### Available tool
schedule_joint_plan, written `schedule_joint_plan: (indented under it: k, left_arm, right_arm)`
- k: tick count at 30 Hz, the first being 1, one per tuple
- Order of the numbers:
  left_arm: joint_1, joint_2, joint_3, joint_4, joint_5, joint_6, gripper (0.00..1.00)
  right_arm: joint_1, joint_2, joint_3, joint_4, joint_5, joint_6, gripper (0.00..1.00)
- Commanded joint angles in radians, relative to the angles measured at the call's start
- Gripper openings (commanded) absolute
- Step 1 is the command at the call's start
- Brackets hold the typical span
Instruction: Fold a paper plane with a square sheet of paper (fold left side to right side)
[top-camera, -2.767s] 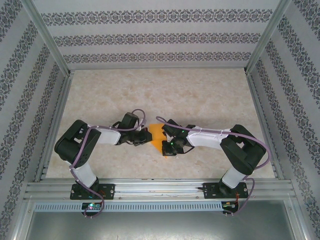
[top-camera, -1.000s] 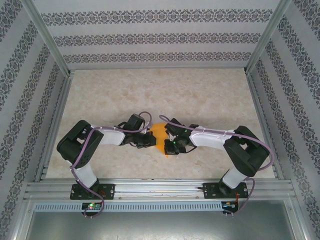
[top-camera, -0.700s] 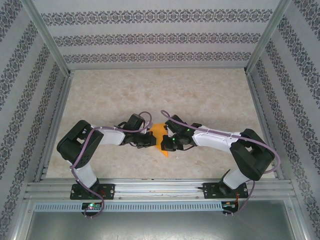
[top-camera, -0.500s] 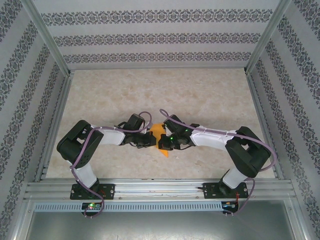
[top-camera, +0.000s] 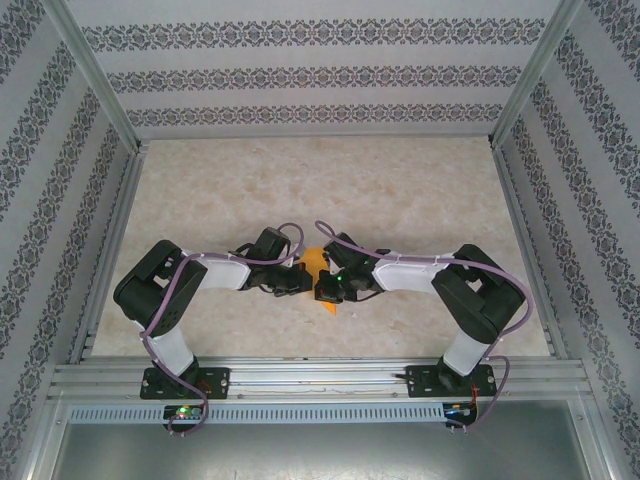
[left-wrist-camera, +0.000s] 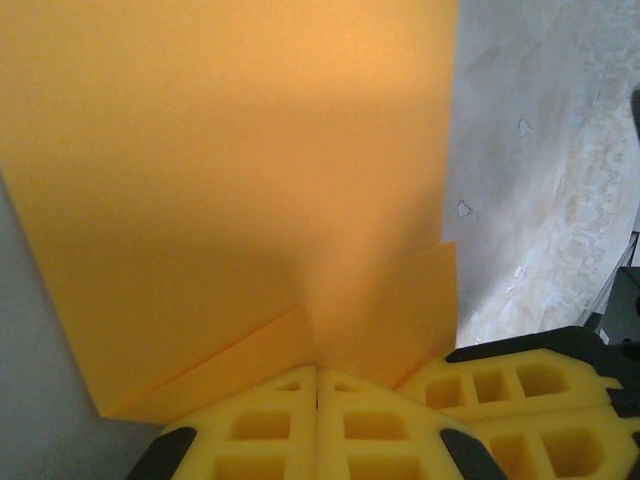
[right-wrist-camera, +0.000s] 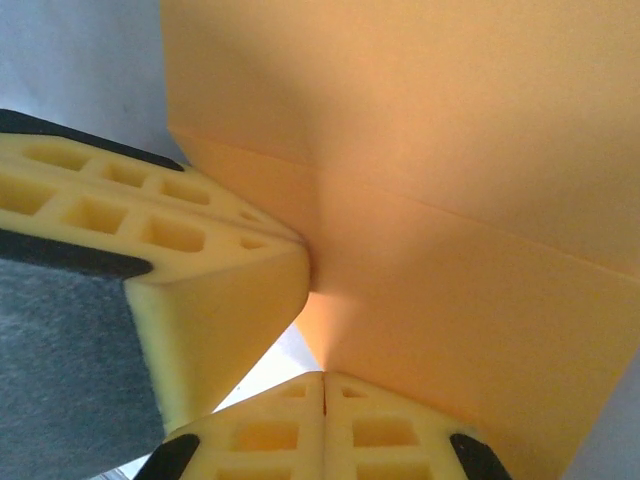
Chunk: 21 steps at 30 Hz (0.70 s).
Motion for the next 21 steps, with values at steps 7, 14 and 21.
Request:
schedule_joint_plan:
  k: [7,14,21]
  left_arm:
    - [-0.008,0.046,-0.007,-0.112,-0.088,0.036,0.0]
    - [-0.008,0.051,0.005,-0.144,-0.11,0.055,0.0]
    - [-0.008,0.055,0.007,-0.152,-0.12,0.058,0.0]
  right_arm:
    - [0.007,0.026,-0.022,-0.049,0.037,0.003,0.0]
    - [0.011,0.019,-0.018,-0.093,0.035,-0.005,0.0]
    - [0.017,0.001,-0.024,-0.136,0.04,-0.013,0.0]
